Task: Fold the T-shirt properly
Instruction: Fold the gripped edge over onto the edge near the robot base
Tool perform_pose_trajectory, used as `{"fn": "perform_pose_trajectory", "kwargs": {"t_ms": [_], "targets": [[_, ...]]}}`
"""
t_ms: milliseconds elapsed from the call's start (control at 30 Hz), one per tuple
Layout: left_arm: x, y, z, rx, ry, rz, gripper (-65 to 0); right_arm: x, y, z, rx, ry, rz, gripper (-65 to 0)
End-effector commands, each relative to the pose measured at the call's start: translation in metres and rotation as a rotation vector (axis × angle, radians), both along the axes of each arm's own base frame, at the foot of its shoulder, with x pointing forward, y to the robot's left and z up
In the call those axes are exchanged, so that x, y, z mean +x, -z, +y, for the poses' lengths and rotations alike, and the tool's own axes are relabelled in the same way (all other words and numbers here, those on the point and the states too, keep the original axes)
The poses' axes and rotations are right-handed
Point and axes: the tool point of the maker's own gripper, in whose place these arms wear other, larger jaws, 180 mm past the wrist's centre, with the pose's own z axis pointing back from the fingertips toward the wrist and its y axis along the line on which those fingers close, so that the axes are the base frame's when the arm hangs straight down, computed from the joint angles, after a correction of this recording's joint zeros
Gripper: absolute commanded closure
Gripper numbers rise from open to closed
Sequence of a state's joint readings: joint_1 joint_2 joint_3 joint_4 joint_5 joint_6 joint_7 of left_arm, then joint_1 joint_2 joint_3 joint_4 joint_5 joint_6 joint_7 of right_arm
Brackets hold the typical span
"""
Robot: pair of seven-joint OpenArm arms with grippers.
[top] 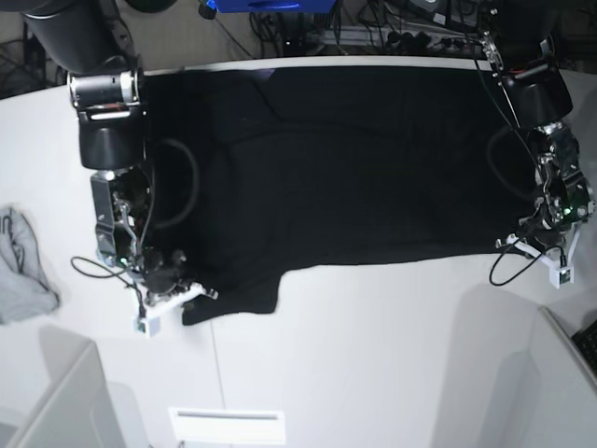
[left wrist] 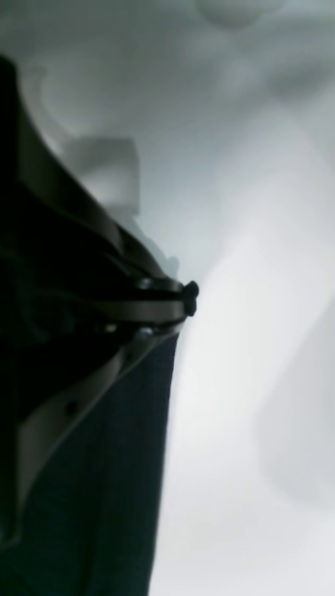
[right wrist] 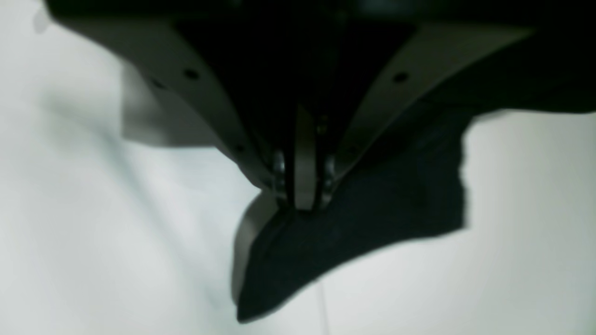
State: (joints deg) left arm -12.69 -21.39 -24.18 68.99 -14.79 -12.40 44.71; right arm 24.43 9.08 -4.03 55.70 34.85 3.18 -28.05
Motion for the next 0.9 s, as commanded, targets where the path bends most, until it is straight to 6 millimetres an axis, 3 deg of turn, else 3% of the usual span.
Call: {"fn": "perform_pose_trajectory", "kwargs": {"t_ms": [0,200,300,400,867], "targets": [[0.01,-0.029,0.01,0.054,0.007,-0.072,0.0,0.01,-0.019,-0.008,0.001,0.011,-0.056,0.0],[-0.001,-0.054,-0.002,0.117,0.057,-0.096,0.0,-0.011,-0.037,-0.014,0.022,0.018,-0.092,0.0],[-0.015,-0.069,0.011,0.134,0.013,-0.125,0.0,-0.021,-0.04,-0.018,0.026,0.023,-0.09,0.0],[-0.024,-0.079,0.008,0.158,0.048,-0.146,0.0,-0.033,-0.042,-0.024,0.027,0.033,-0.091,0.0],[-0.068,-0.071,-0.007,0.231,0.129,-0.082,0.0,-0.089,-0.067,-0.023,0.003,-0.002,-0.118,0.0]]}}
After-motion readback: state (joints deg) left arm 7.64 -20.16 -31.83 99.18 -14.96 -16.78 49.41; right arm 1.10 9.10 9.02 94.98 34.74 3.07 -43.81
